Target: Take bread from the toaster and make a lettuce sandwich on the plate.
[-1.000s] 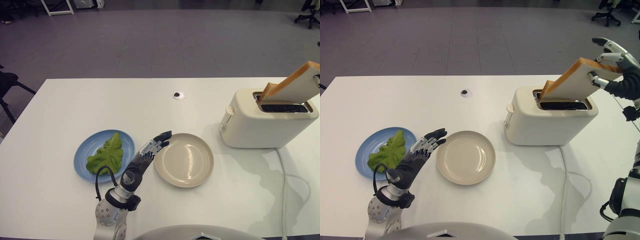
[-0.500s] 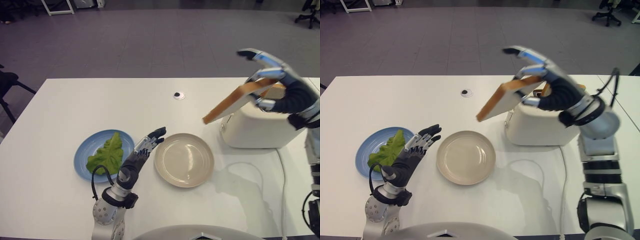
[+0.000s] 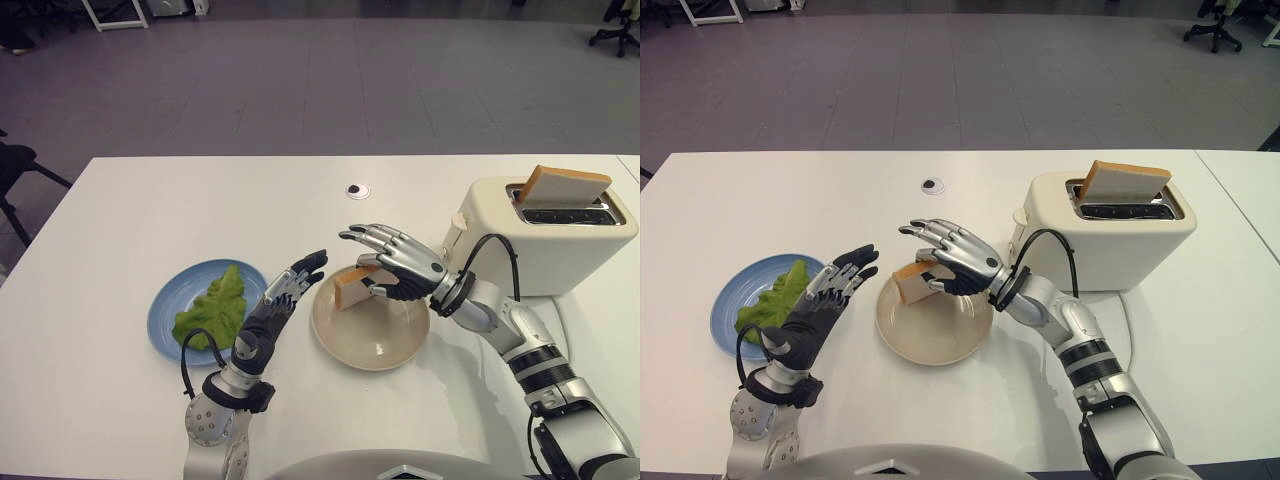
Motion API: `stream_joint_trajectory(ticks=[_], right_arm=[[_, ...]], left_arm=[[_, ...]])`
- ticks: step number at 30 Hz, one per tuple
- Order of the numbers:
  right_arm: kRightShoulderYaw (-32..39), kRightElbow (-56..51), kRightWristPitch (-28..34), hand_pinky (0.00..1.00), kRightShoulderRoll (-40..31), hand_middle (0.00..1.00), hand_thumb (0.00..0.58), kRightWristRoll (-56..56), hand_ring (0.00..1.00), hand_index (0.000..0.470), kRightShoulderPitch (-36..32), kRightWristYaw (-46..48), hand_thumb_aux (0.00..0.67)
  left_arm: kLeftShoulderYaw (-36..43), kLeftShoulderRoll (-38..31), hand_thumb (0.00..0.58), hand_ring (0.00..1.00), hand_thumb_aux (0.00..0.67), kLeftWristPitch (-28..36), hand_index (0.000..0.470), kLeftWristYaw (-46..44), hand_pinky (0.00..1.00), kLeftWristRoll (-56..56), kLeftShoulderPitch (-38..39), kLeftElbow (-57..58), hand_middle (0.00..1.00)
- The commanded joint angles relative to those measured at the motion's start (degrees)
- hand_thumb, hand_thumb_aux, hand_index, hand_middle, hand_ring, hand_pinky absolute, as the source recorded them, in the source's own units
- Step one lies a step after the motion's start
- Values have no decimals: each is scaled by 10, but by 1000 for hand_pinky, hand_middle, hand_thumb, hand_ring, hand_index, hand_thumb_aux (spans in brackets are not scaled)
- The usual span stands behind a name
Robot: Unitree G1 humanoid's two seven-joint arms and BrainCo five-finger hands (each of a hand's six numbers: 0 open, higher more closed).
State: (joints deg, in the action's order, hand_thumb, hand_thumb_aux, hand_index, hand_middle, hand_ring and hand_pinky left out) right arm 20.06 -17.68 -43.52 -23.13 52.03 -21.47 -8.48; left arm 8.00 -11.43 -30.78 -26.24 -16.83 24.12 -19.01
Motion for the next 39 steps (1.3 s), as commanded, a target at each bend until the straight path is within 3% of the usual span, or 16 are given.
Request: stream_joint_trajectory(ticks=[1, 2, 3, 4, 5, 7, 14, 19, 23, 26, 29, 34, 35, 36, 37, 39], right_arm=[[25, 0, -14, 0, -35, 0, 580, 23, 0, 470, 25, -14, 670], [27, 6, -19, 0, -45, 0, 580, 20, 0, 470, 32, -18, 670], [28, 8, -24, 0, -54, 0, 564, 14, 0, 391, 39, -18, 557], [29, 9, -29, 0, -64, 0, 462, 13, 0, 258, 45, -21, 368], [31, 10, -33, 0, -72, 0, 319, 10, 0, 155, 50, -19, 221], [36, 9, -41, 0, -88, 0, 0, 10, 0, 0, 58, -20, 0], [47, 27, -60, 0, -121, 0, 0, -1, 0, 0, 74, -7, 0], [-31, 84, -50, 0, -162, 0, 0, -127, 0, 0, 49, 38, 0], [-71, 125, -26, 0, -175, 0, 0, -332, 0, 0, 48, 118, 0], [-60, 134, -25, 0, -160, 0, 0, -365, 0, 0, 82, 151, 0], [-62, 156, -16, 0, -146, 0, 0, -371, 0, 0, 114, 169, 0], [-71, 172, -11, 0, -134, 0, 0, -372, 0, 0, 131, 189, 0], [-75, 174, -10, 0, -133, 0, 0, -373, 0, 0, 133, 193, 0], [-78, 175, -10, 0, -132, 0, 0, -375, 0, 0, 135, 198, 0], [-80, 175, -10, 0, -131, 0, 0, -377, 0, 0, 136, 202, 0], [-86, 178, -9, 0, -129, 0, 0, -380, 0, 0, 139, 210, 0]], left_arm=[[3, -3, 0, 0, 0, 3, 0, -3, 0, 3, 3, -1, 0], [4, -3, 0, 0, 0, 4, 0, -3, 0, 3, 4, -3, 0], [5, -3, 0, 0, 0, 4, 0, -4, 0, 3, 5, -4, 0], [6, -3, 0, 0, 0, 5, 0, -4, 0, 3, 5, -5, 0], [6, -3, 0, 0, 0, 5, 0, -4, 0, 3, 6, -7, 0], [6, -4, 0, 0, 0, 5, 0, -5, 0, 2, 9, -10, 0], [7, -5, 0, 0, 0, 6, 0, -7, 0, 0, 11, -14, 0], [-5, -6, 0, 0, 0, 11, 0, 6, 0, 23, 8, -7, 0], [-181, -55, 0, 0, 0, 46, 0, 141, 0, 239, -18, 22, 0], [-244, -125, 0, 0, 0, 110, 0, 156, 0, 360, -40, -1, 0], [-257, -245, 0, 0, 0, 157, 0, 202, 0, 584, -81, 63, 0], [-196, -292, 0, 0, 0, 203, 0, 229, 0, 706, -88, 144, 0], [-181, -293, 58, 0, 34, 207, 24, 230, 0, 714, -89, 156, 0], [-167, -294, 337, 0, 236, 212, 166, 230, 0, 719, -91, 167, 0], [-155, -295, 456, 0, 360, 215, 253, 230, 0, 721, -93, 177, 0], [-138, -300, 530, 0, 473, 220, 332, 227, 0, 719, -101, 196, 0]])
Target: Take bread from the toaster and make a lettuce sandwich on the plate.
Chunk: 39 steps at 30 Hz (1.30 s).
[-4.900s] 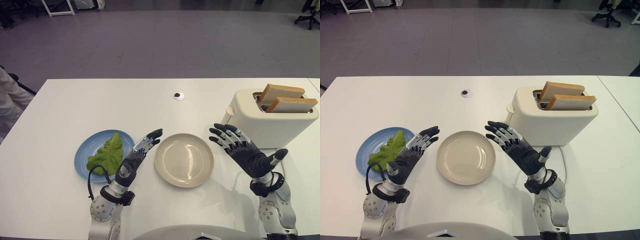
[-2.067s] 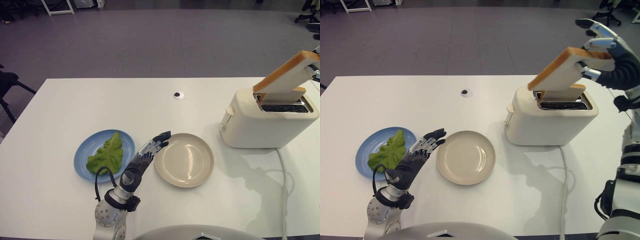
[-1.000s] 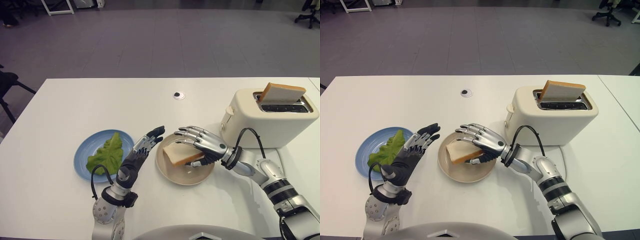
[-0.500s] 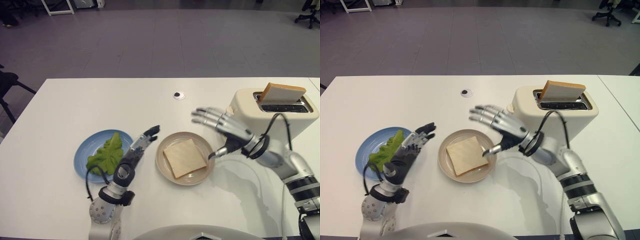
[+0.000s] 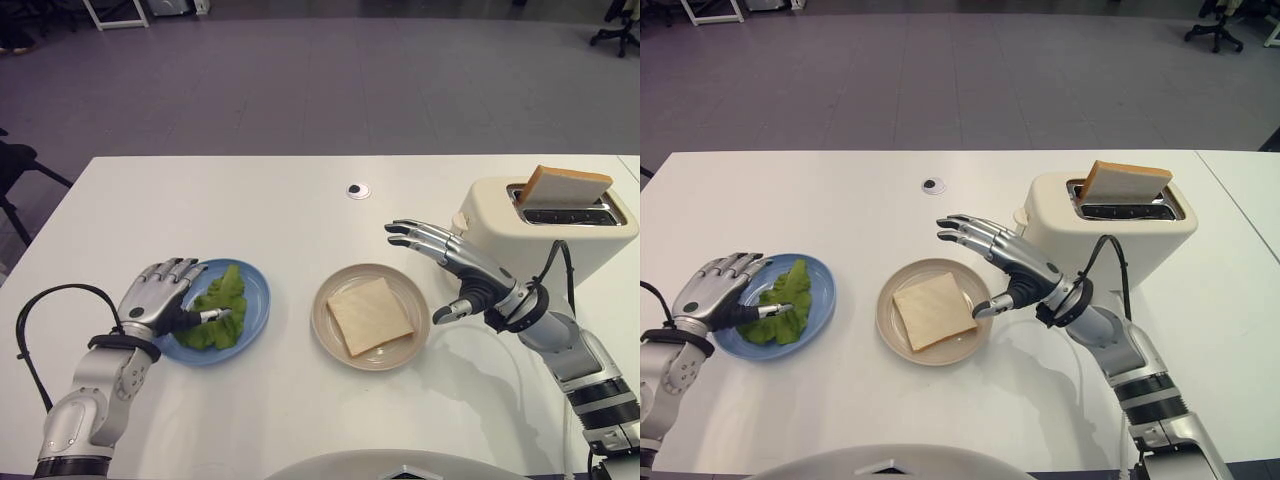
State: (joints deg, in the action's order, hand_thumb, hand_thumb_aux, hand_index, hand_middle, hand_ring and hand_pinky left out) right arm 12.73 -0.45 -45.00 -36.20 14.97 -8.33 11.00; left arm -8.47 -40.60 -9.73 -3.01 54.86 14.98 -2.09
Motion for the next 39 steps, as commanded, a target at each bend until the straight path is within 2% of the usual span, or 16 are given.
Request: stream_joint_trajectory(ticks=[1, 3, 5, 6, 7, 11, 16, 19, 21, 23, 25, 33, 37, 38, 39], right_arm=[[-15, 7, 6, 0, 3, 0, 0, -10, 0, 0, 9, 17, 0], [-19, 9, 6, 0, 5, 0, 0, -8, 0, 0, 12, 21, 0], [-23, 10, 5, 0, 7, 0, 0, -6, 0, 0, 13, 24, 0], [-25, 11, 5, 0, 8, 0, 0, -5, 0, 0, 13, 26, 0], [-27, 12, 6, 0, 9, 0, 0, -5, 0, 0, 13, 27, 0], [-31, 4, 2, 0, 15, 0, 0, 0, 0, 0, 8, 29, 0], [-36, -4, -2, 0, 22, 0, 0, 8, 0, 0, 3, 29, 0], [-43, -11, -2, 0, 23, 0, 0, 0, 0, 0, 0, 31, 0], [-48, -18, -2, 0, 23, 0, 0, -7, 0, 0, -2, 32, 0], [-54, -24, -1, 0, 23, 0, 0, -11, 0, 0, -3, 32, 0], [-59, -27, 0, 0, 25, 0, 0, -14, 0, 0, -4, 30, 0], [-61, -46, -1, 0, 37, 0, 0, -11, 0, 0, -16, 31, 0], [-58, -49, -4, 0, 45, 0, 0, -4, 0, 0, -19, 31, 0], [-59, -50, -4, 0, 47, 0, 0, -3, 0, 0, -19, 31, 0], [-59, -50, -4, 0, 47, 0, 0, -3, 0, 0, -19, 32, 0]], left_arm=[[31, -7, 540, 0, 494, 9, 347, -4, 0, -5, -12, 30, 0], [42, -4, 540, 0, 494, 10, 347, -3, 0, -12, -16, 28, 0], [54, -4, 553, 0, 525, 15, 369, -2, 0, -13, -18, 27, 0], [59, -3, 579, 0, 649, 16, 455, -2, 0, -14, -18, 29, 0], [64, -3, 580, 0, 670, 16, 470, 0, 0, -16, -18, 29, 0], [66, -6, 580, 0, 670, 18, 470, 12, 0, -31, -13, 19, 0], [25, -11, 580, 0, 670, 19, 470, 26, 0, -68, -4, -41, 0], [-9, -3, 580, 0, 670, 21, 470, -8, 0, -131, -2, -125, 0], [-4, 10, 580, 0, 670, 32, 470, -53, 0, -181, -19, -196, 0], [38, 30, 580, 0, 670, 46, 470, -102, 0, -218, -60, -245, 0], [95, 61, 580, 0, 670, 48, 470, -138, 0, -251, -104, -243, 0], [275, 161, 580, 0, 670, 34, 470, -198, 0, -247, -205, -119, 0], [323, 177, 580, 0, 670, 36, 470, -203, 0, -208, -237, -68, 0], [332, 171, 168, 0, 105, 33, 74, -200, 0, -190, -241, -56, 0], [340, 166, 0, 0, 0, 30, 0, -197, 0, -171, -245, -45, 0]])
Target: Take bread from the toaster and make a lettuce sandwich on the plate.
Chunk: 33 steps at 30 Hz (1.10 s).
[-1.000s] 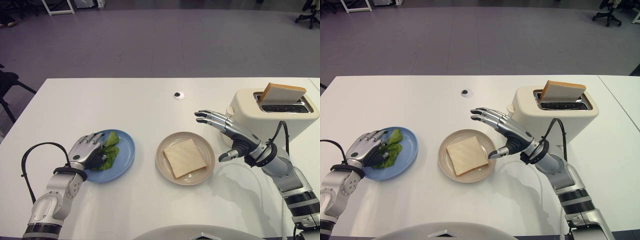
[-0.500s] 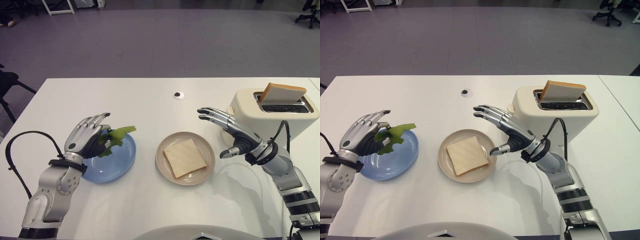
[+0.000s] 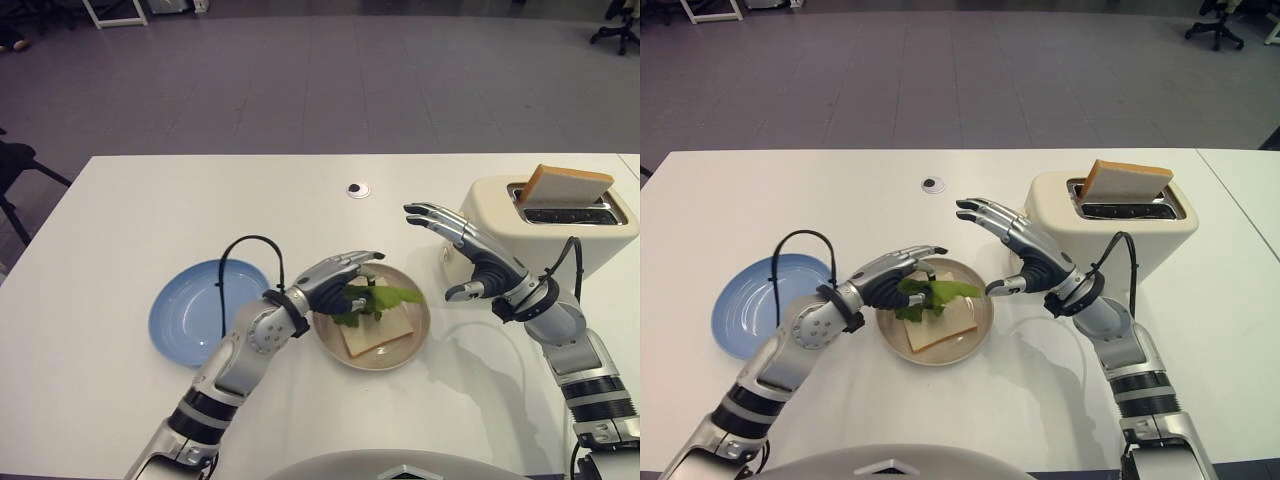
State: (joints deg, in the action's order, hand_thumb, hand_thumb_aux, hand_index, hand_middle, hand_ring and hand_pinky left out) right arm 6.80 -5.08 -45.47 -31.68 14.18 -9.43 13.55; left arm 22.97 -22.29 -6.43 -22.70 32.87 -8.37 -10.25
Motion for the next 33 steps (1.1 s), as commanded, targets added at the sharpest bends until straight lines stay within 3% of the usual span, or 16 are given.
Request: stream_joint_trajectory(ticks=[1, 4, 19, 27, 31, 33], right_arm=[[0, -3, 1, 0, 3, 0, 0, 5, 0, 0, -8, 7, 0], [3, -2, -1, 0, 4, 0, 0, 5, 0, 0, -6, 10, 0], [10, -6, -12, 0, 3, 0, 0, 4, 0, 0, -4, 26, 0], [5, -9, -19, 0, -5, 0, 0, 8, 0, 0, -3, 31, 0], [-100, 7, 17, 0, -78, 0, 0, 6, 0, 0, -51, 14, 0], [-151, -57, 9, 0, -157, 0, 0, 48, 0, 0, -108, -10, 0]], left_arm=[[32, -23, 104, 0, 63, -6, 44, 5, 0, 64, -14, 48, 0], [46, -32, 0, 0, 0, -12, 0, 13, 0, 101, -19, 63, 0], [-5, -97, 0, 0, 0, -12, 0, -17, 0, 135, -2, -52, 0], [-26, -91, 0, 0, 0, -8, 0, -36, 0, 103, 21, -114, 0], [-72, -56, 0, 0, 0, -3, 0, -12, 0, 10, 71, -176, 0], [-118, -6, 0, 0, 0, -4, 0, 27, 0, -93, 134, -208, 0]])
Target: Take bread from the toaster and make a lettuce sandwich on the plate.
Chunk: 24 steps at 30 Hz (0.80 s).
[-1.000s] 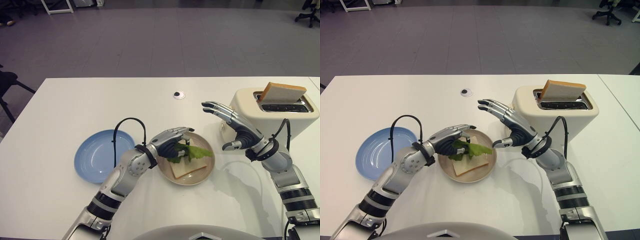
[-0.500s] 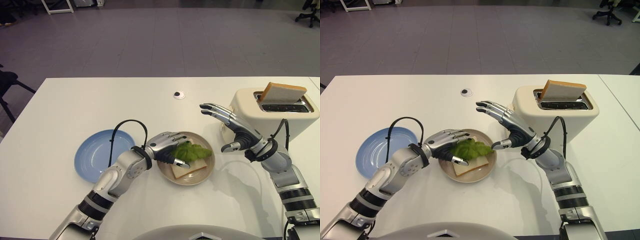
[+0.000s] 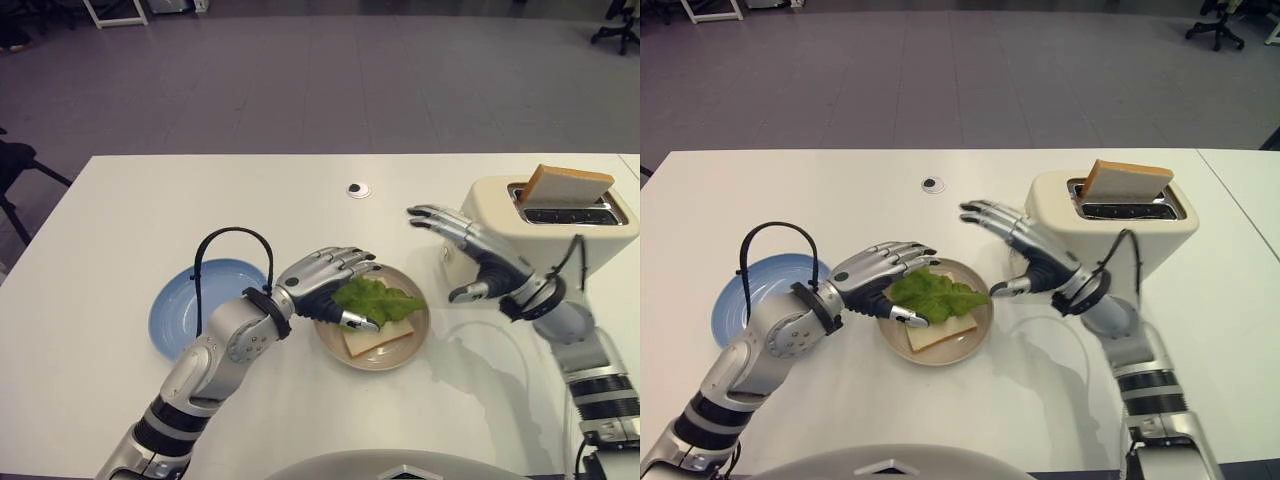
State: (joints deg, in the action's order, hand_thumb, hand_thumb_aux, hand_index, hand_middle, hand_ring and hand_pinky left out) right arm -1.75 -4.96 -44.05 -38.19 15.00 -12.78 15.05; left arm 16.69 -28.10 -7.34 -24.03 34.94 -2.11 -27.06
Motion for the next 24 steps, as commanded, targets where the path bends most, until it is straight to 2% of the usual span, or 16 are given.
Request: stream_joint_trajectory(ticks=[1, 3, 5, 9, 13, 14, 15, 16, 17, 18, 24], right_arm=[[-74, -112, -20, 0, -134, 0, 0, 72, 0, 0, -106, -41, 0], [-52, -220, -43, 0, -203, 0, 0, 165, 0, 0, -162, -98, 0], [-8, -315, -51, 0, -233, 0, 0, 237, 0, 0, -214, -145, 0], [80, -471, -57, 0, -229, 0, 0, 318, 0, 0, -304, -211, 0], [151, -574, -63, 0, -211, 0, 9, 361, 0, 4, -359, -261, 5], [162, -591, -64, 0, -208, 0, 194, 362, 0, 87, -368, -264, 123], [170, -604, -66, 0, -204, 0, 447, 360, 0, 245, -374, -264, 349], [178, -614, -70, 0, -201, 0, 531, 357, 0, 334, -379, -264, 476], [183, -621, -75, 0, -199, 0, 573, 352, 0, 418, -383, -264, 596], [187, -626, -81, 0, -197, 0, 580, 345, 0, 470, -387, -263, 670], [180, -640, -116, 0, -197, 0, 580, 296, 0, 470, -399, -246, 670]], left_arm=[[-75, 73, 0, 0, 0, -5, 0, 60, 0, -163, 110, -48, 0], [-100, 107, 0, 0, 0, -27, 0, 84, 0, -247, 178, -49, 0], [-106, 123, 0, 0, 0, -53, 0, 92, 0, -292, 220, -35, 0], [-97, 133, 0, 0, 0, -89, 0, 96, 0, -306, 251, -14, 0], [-84, 141, 0, 0, 0, -97, 0, 93, 0, -319, 258, -18, 0], [-81, 141, 0, 0, 0, -99, 0, 93, 0, -319, 259, -17, 0], [-78, 141, 0, 0, 0, -99, 0, 93, 0, -319, 260, -15, 0], [-75, 141, 0, 0, 0, -99, 0, 92, 0, -318, 261, -13, 0], [-73, 142, 0, 0, 0, -99, 0, 92, 0, -316, 262, -13, 0], [-71, 142, 0, 0, 0, -99, 0, 92, 0, -315, 262, -13, 0], [-71, 144, 0, 0, 0, -100, 0, 94, 0, -316, 260, -3, 0]])
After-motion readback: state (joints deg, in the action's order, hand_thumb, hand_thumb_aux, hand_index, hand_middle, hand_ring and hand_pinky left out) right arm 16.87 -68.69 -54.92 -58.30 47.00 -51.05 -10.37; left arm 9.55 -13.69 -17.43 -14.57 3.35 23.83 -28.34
